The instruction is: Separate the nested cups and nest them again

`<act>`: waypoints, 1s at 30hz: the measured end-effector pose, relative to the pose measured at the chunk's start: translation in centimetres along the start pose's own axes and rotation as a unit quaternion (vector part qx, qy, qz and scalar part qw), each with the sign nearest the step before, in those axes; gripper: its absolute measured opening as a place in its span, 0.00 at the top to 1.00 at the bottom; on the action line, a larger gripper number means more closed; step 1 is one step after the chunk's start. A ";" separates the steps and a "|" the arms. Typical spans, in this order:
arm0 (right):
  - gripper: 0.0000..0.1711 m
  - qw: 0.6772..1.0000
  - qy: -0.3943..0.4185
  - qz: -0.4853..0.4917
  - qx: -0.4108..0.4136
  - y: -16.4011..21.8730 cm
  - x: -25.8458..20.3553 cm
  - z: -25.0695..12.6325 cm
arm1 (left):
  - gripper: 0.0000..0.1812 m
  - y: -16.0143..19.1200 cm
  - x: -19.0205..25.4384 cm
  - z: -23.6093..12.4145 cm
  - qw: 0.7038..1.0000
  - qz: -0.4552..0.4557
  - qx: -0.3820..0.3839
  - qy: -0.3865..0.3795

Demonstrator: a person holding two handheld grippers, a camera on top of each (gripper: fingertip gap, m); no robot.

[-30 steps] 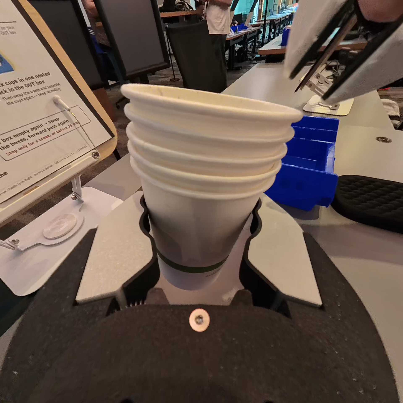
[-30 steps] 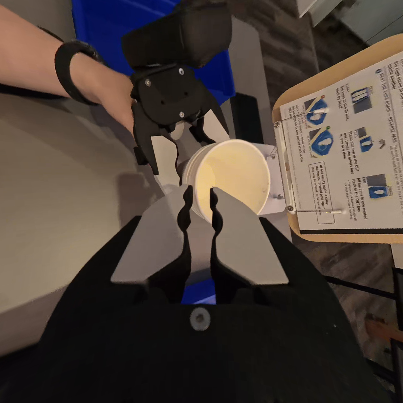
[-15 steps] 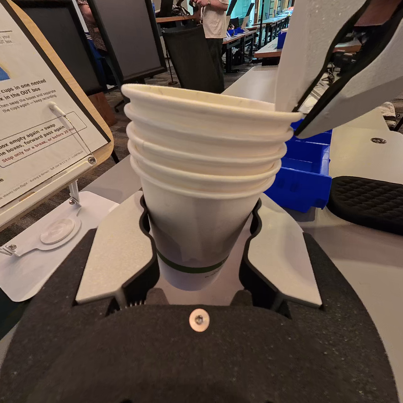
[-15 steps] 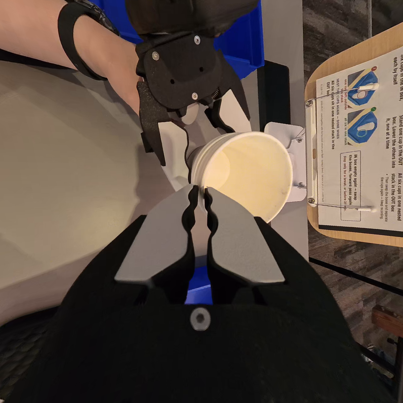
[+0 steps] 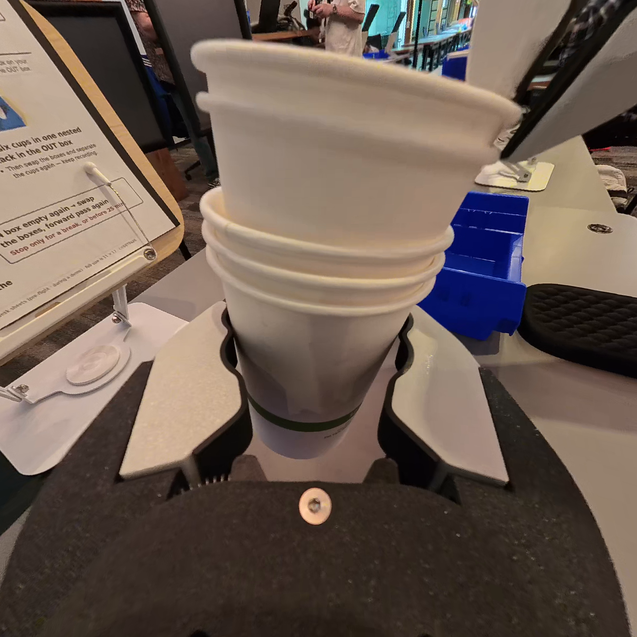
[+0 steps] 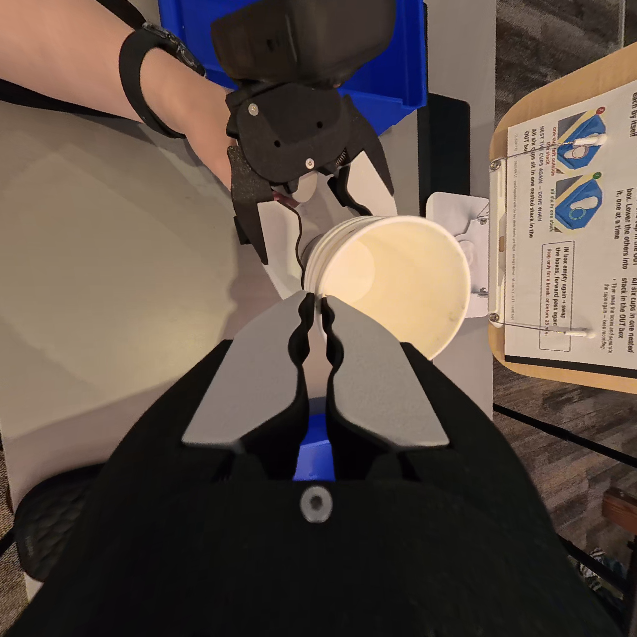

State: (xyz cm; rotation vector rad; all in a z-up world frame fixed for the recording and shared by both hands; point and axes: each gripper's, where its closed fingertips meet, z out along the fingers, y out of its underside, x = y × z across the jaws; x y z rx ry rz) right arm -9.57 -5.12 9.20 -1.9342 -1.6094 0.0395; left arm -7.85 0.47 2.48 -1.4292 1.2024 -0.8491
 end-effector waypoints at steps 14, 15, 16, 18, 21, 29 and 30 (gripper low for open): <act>0.98 1.000 0.006 0.003 -0.007 -1.6 1.6 -2.3 | 0.49 -0.3 -0.3 -0.2 0.999 -0.035 0.012 0.011; 0.98 1.000 0.007 0.003 -0.007 -1.7 1.7 -2.4 | 0.49 -0.3 -0.3 -0.2 0.999 -0.034 0.011 0.011; 0.98 1.000 0.003 0.005 -0.005 -1.7 1.6 -2.4 | 0.49 -0.3 -0.3 -0.2 0.999 -0.033 0.011 0.011; 0.98 1.000 -0.004 0.006 -0.005 -1.8 1.4 -2.3 | 0.49 -0.3 -0.3 -0.3 0.999 -0.032 0.011 0.011; 0.98 1.000 -0.010 -0.003 -0.019 -1.6 1.1 -1.5 | 0.49 -0.7 -0.1 -0.4 0.999 -0.035 0.019 0.015; 0.98 0.999 -0.035 -0.008 -0.032 -1.5 0.3 0.4 | 0.49 -1.3 0.2 -0.6 0.999 -0.030 0.029 0.020; 0.98 0.999 -0.037 -0.008 -0.032 -1.5 0.3 0.5 | 0.49 -1.3 0.2 -0.6 0.999 -0.031 0.029 0.021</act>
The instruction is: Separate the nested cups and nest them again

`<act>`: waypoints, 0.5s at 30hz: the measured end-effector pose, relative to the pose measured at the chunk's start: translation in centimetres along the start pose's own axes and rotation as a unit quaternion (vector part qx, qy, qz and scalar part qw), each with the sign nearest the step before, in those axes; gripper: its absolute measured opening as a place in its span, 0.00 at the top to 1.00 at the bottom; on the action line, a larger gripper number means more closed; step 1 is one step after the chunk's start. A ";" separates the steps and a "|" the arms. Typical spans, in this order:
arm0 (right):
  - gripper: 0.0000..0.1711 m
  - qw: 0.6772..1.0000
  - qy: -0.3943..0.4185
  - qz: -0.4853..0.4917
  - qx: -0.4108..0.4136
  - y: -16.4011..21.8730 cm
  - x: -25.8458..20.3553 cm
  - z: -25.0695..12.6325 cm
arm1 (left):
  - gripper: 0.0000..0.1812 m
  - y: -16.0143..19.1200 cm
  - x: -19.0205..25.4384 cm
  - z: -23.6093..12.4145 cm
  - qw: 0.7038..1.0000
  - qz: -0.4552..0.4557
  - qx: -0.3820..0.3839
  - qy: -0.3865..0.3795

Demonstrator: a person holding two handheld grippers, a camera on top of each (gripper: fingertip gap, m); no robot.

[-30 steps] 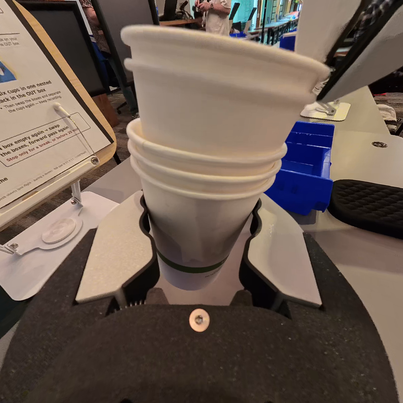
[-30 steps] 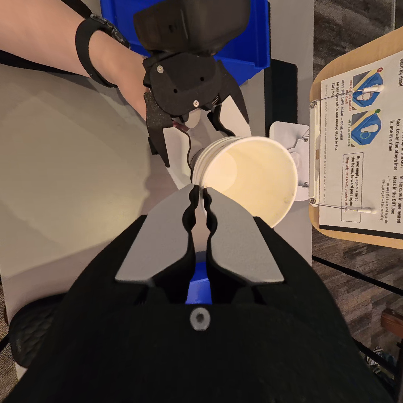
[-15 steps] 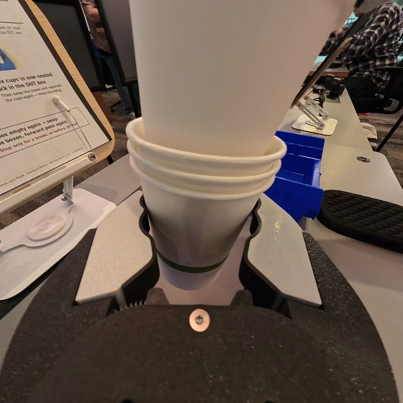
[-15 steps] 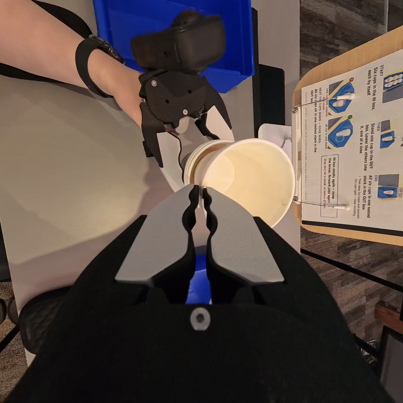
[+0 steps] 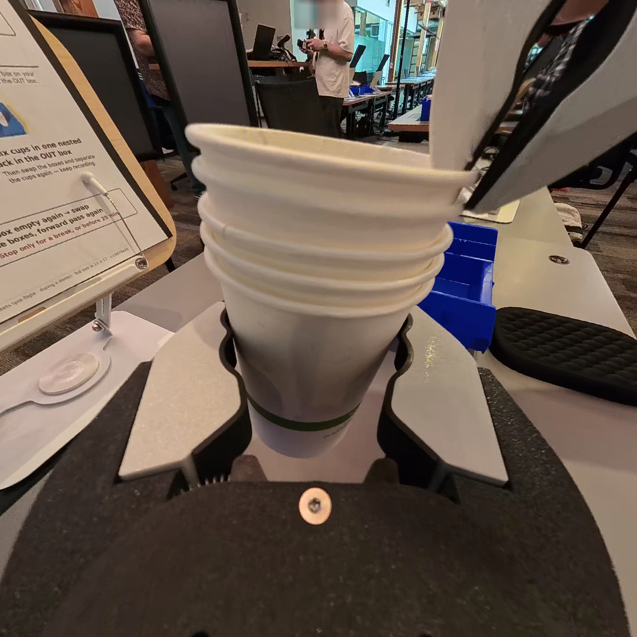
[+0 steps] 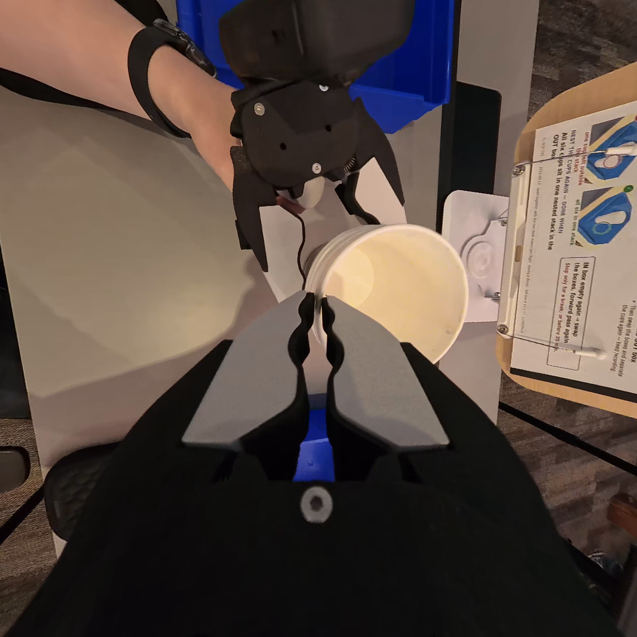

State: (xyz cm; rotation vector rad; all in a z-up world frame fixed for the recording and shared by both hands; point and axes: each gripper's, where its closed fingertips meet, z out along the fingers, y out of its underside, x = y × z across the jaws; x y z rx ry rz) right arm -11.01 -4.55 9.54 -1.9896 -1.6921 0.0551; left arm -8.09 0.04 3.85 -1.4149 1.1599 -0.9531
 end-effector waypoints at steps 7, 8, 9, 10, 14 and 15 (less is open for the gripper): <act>0.98 1.000 -0.013 -0.003 0.001 0.0 -0.4 0.4 | 0.49 0.1 0.2 0.1 1.000 0.003 -0.003 0.002; 0.98 1.000 -0.011 -0.005 0.000 0.0 -0.4 0.4 | 0.49 0.1 0.2 0.1 1.000 0.002 -0.002 0.003; 0.98 1.000 -0.008 -0.007 -0.001 0.0 -0.4 0.4 | 0.49 0.1 0.2 0.1 1.000 0.001 -0.002 0.002; 0.98 1.000 -0.004 -0.010 -0.002 0.0 -0.3 0.4 | 0.49 0.1 0.1 0.1 1.000 0.000 -0.001 0.002; 0.98 1.000 0.014 -0.019 0.002 -0.1 0.0 -0.2 | 0.49 -0.2 0.1 -0.1 1.000 -0.006 0.004 0.004; 0.98 1.000 0.013 -0.017 0.006 -0.2 0.0 -0.3 | 0.49 -0.2 0.1 -0.1 1.000 -0.005 0.003 0.003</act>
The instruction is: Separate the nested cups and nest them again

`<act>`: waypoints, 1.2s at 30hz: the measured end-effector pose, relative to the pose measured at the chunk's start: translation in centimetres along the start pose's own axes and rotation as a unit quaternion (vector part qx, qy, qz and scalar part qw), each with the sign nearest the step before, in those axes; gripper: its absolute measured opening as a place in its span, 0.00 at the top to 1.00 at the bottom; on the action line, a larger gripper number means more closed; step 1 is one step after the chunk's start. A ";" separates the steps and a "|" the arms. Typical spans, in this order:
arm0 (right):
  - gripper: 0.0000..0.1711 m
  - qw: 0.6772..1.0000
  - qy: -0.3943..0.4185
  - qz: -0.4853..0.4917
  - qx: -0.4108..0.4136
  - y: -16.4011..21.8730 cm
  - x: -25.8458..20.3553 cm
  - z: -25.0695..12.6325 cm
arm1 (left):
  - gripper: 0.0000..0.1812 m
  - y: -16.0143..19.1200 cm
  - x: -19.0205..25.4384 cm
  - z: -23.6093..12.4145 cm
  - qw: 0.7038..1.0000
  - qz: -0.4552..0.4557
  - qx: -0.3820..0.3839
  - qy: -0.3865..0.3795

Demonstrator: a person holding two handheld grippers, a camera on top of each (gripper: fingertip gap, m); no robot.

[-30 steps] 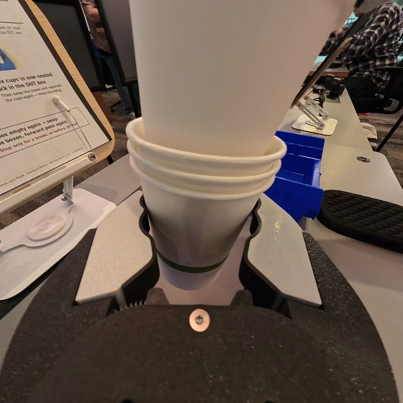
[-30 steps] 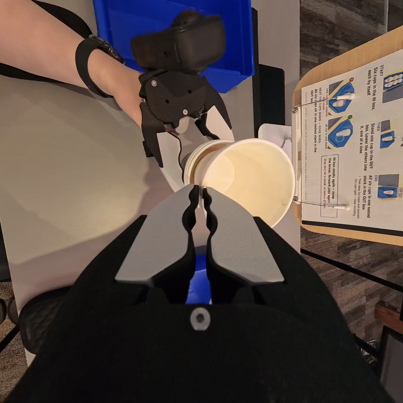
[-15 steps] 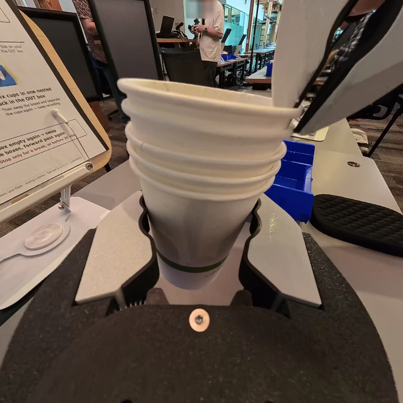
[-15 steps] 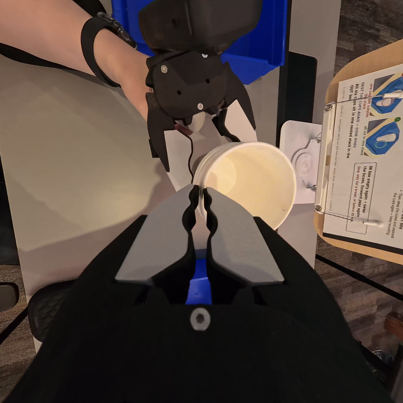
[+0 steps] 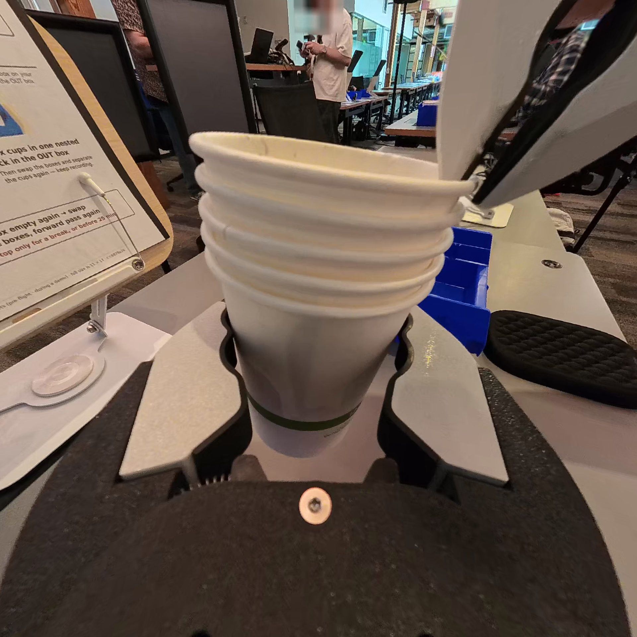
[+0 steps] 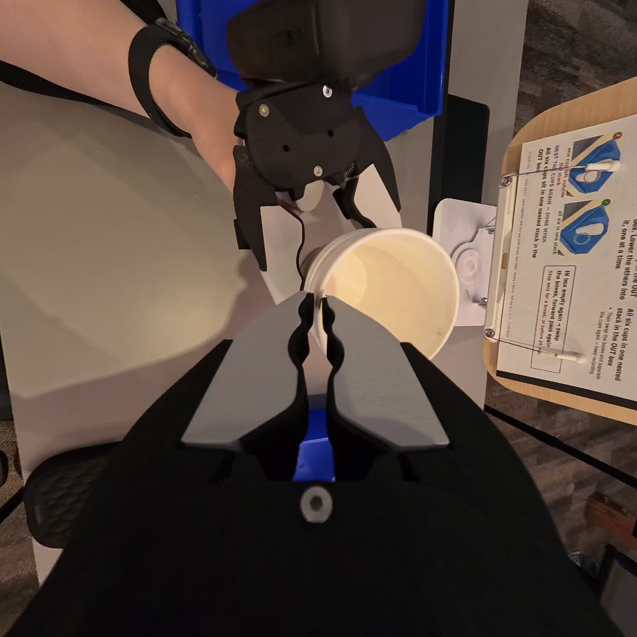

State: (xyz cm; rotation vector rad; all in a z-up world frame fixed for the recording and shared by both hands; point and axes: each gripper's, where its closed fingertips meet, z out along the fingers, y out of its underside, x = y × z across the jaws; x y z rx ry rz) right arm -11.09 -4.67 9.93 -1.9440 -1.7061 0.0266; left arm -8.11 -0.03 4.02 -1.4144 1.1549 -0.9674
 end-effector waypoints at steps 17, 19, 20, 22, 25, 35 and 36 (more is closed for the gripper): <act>0.98 1.000 -0.002 0.005 -0.002 0.1 0.0 0.1 | 0.49 0.4 -0.2 0.2 1.000 0.000 -0.008 -0.004; 0.97 1.000 -0.004 0.009 -0.001 0.1 0.1 0.1 | 0.49 0.3 -0.2 0.1 1.000 -0.001 -0.007 -0.004; 0.97 1.000 -0.001 0.007 -0.003 0.2 0.1 0.1 | 0.49 0.3 -0.2 0.1 1.000 -0.002 -0.006 -0.003; 0.97 1.000 -0.001 0.005 -0.009 0.3 0.1 0.2 | 0.49 0.3 -0.2 0.1 1.000 -0.003 -0.005 -0.003; 0.98 1.000 -0.002 0.005 -0.013 0.4 0.0 0.4 | 0.49 0.3 -0.1 0.1 1.000 -0.001 -0.006 -0.003; 0.98 1.000 -0.010 0.014 -0.013 0.2 0.0 0.0 | 0.49 0.1 -0.2 0.0 1.000 -0.002 -0.002 -0.004; 0.98 1.000 -0.010 0.014 -0.014 0.1 0.1 0.0 | 0.49 0.1 -0.3 0.0 1.000 -0.002 -0.002 -0.004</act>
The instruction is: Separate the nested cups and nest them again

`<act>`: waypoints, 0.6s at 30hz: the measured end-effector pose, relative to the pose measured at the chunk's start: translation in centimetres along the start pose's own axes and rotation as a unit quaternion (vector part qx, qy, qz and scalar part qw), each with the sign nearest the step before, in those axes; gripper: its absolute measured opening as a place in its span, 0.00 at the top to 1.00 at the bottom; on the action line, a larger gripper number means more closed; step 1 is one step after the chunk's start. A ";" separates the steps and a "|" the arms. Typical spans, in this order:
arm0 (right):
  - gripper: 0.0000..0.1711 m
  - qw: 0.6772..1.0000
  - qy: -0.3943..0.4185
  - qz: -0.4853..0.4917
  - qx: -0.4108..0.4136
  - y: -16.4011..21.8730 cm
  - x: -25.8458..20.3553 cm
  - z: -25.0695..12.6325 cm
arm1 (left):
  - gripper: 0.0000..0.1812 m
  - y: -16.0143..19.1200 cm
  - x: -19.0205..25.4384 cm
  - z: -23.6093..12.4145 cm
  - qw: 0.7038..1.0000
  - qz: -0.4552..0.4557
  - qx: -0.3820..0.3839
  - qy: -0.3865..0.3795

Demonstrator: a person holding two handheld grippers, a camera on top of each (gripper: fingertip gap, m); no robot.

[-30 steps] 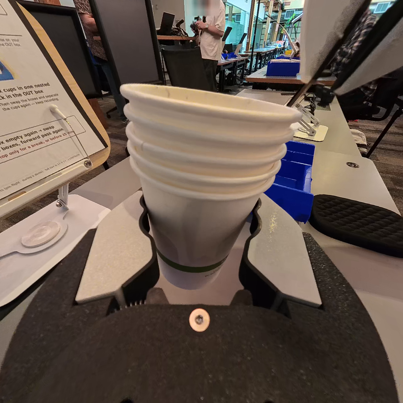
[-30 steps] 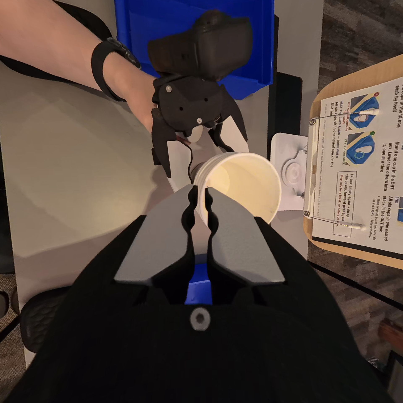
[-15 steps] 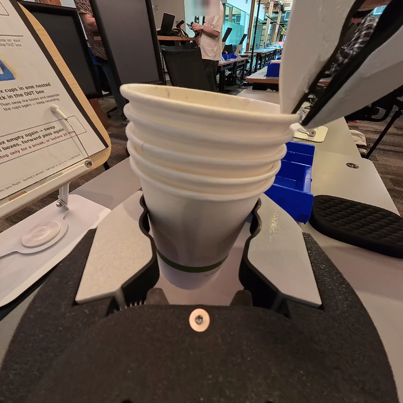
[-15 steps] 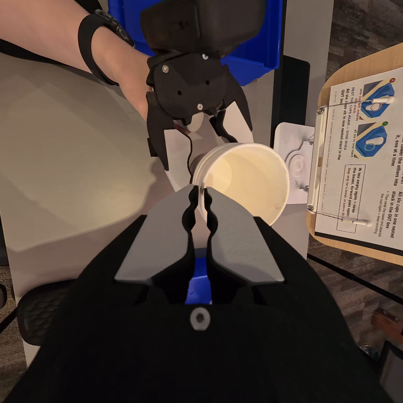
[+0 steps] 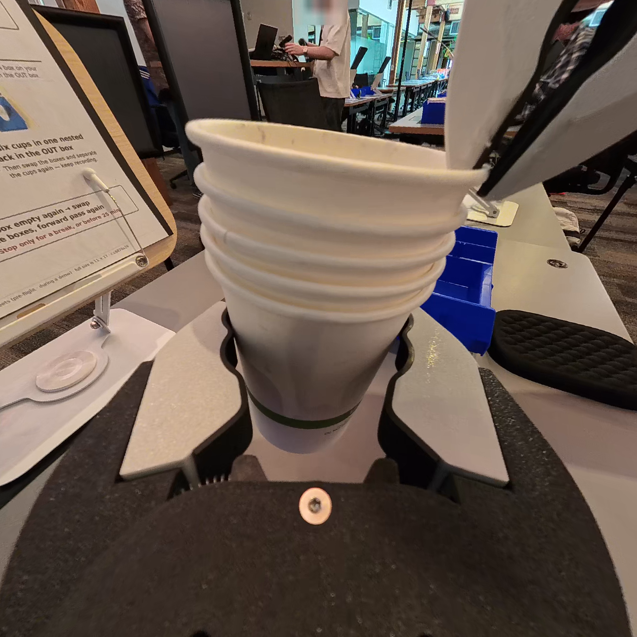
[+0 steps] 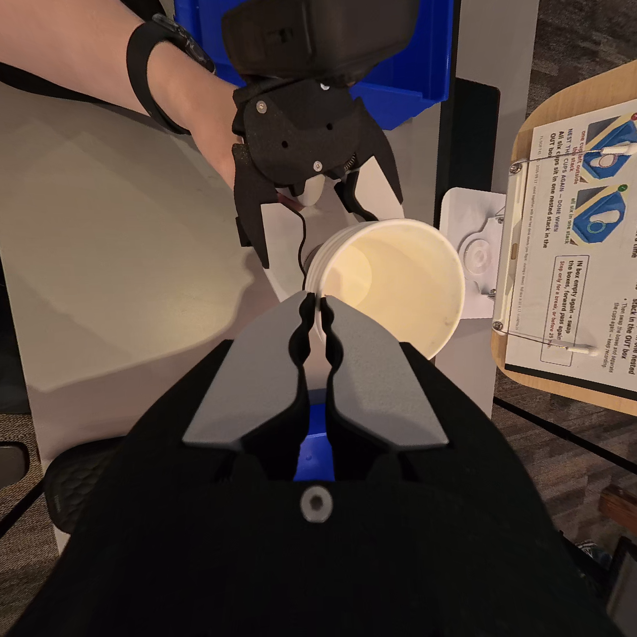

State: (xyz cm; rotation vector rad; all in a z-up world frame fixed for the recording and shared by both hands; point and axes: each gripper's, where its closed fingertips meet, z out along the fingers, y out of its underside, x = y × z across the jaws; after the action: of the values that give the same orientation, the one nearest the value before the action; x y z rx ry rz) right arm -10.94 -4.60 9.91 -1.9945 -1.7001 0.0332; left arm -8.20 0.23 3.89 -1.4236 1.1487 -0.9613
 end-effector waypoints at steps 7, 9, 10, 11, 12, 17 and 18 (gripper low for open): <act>0.98 1.000 0.001 -0.001 -0.007 -0.3 0.2 -0.6 | 0.49 0.1 -0.1 0.0 1.000 -0.002 -0.001 -0.001; 0.98 1.000 0.005 -0.003 -0.008 -0.5 0.4 -0.8 | 0.49 0.1 -0.2 0.0 1.000 -0.003 -0.001 -0.001; 0.98 1.000 0.008 -0.004 -0.007 -0.6 0.5 -1.0 | 0.49 0.2 -0.2 0.0 1.000 -0.003 -0.002 -0.001; 0.98 1.000 0.012 -0.005 -0.007 -0.7 0.7 -1.2 | 0.49 0.2 -0.2 0.0 1.000 -0.004 -0.002 -0.002; 0.98 1.000 0.017 -0.005 -0.008 -0.8 0.9 -1.5 | 0.49 0.2 -0.2 0.0 1.000 -0.004 -0.002 -0.002; 0.98 0.999 0.032 0.005 -0.003 -1.5 2.1 -3.9 | 0.49 0.4 -0.2 0.2 1.000 -0.003 -0.005 -0.001; 0.98 0.999 0.040 0.007 -0.002 -1.6 2.5 -4.6 | 0.49 0.5 -0.2 0.2 1.000 -0.004 -0.006 0.000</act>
State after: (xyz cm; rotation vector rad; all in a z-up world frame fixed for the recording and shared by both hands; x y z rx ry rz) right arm -10.28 -3.79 15.31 -1.9832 -1.6384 -0.0441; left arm -8.11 0.45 3.40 -1.4376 1.1514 -0.9616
